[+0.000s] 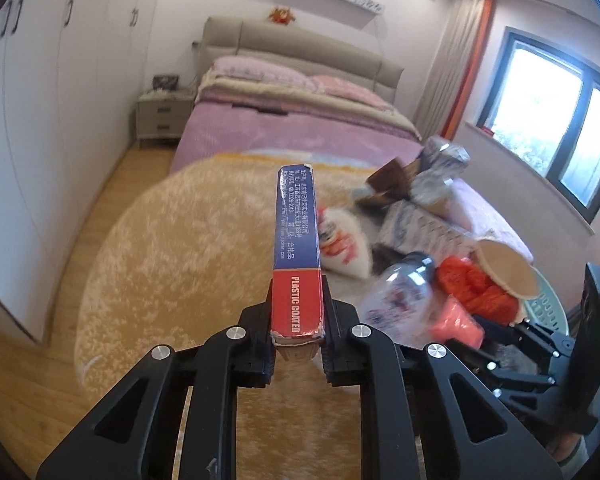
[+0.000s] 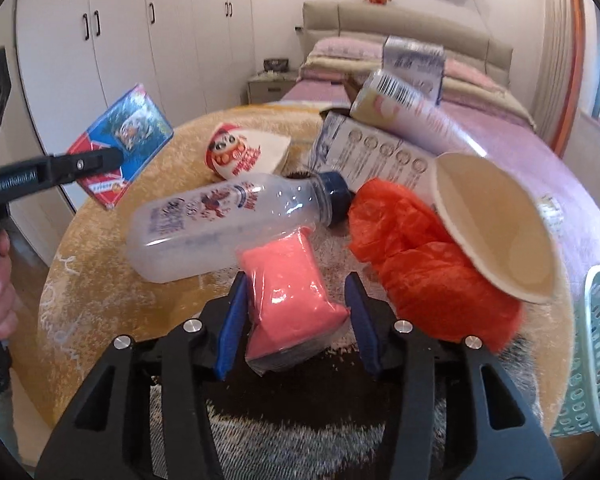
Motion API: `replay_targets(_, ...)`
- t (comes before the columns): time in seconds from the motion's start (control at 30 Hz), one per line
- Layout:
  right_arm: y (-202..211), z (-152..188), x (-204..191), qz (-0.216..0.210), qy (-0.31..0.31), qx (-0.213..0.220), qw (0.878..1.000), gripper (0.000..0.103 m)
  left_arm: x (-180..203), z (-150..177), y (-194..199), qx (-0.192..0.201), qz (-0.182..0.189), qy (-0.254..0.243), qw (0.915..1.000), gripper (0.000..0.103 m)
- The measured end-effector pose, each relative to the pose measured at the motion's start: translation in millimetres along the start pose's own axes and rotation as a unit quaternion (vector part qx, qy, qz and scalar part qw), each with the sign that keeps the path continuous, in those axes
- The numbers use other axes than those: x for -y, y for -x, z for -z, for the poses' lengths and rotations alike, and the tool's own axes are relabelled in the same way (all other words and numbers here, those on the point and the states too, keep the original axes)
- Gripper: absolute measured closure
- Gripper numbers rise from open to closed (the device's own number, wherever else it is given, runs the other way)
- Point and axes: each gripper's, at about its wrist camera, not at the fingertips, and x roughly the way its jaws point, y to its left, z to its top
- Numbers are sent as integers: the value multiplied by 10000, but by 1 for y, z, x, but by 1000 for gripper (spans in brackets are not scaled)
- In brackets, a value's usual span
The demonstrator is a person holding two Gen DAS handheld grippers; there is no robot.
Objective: Collect trash
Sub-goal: 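Drop the pink packet and red box into the teal basket with both tools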
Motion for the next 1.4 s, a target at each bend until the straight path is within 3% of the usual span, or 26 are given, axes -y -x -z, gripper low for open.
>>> replay_targets(0.2, 59, -2, 34, 117, -445, 600, 9971, 57, 47, -12, 13, 216, 505, -205, 9983, 87)
replay_targets(0.37, 102, 0, 84, 669, -899, 963, 9890, 57, 101, -20, 5, 250, 1113, -346, 9929, 87)
replay_targets(0.5, 115, 8, 132, 910, -1444, 874, 9814, 57, 156, -26, -12, 115, 1766, -486, 9830, 87)
replay_targets(0.8, 138, 53, 248, 1748, -2721, 591, 9444, 57, 269, -20, -62, -374, 2442, -1120, 9625, 87)
replay_targets(0.97, 130, 86, 289, 2060, -3259, 345, 9221, 57, 322, -7, -101, -717, 2669, -1339, 9517, 87)
replay_targets(1.2, 126, 114, 323, 2248, -3662, 150, 9028, 57, 375, 14, -152, -1306, 3086, -1353, 9324, 87)
replay_targets(1.4, 123, 129, 340, 2303, -3872, -3, 8928, 55, 397, 37, -191, -1773, 3145, -1362, 9226, 87)
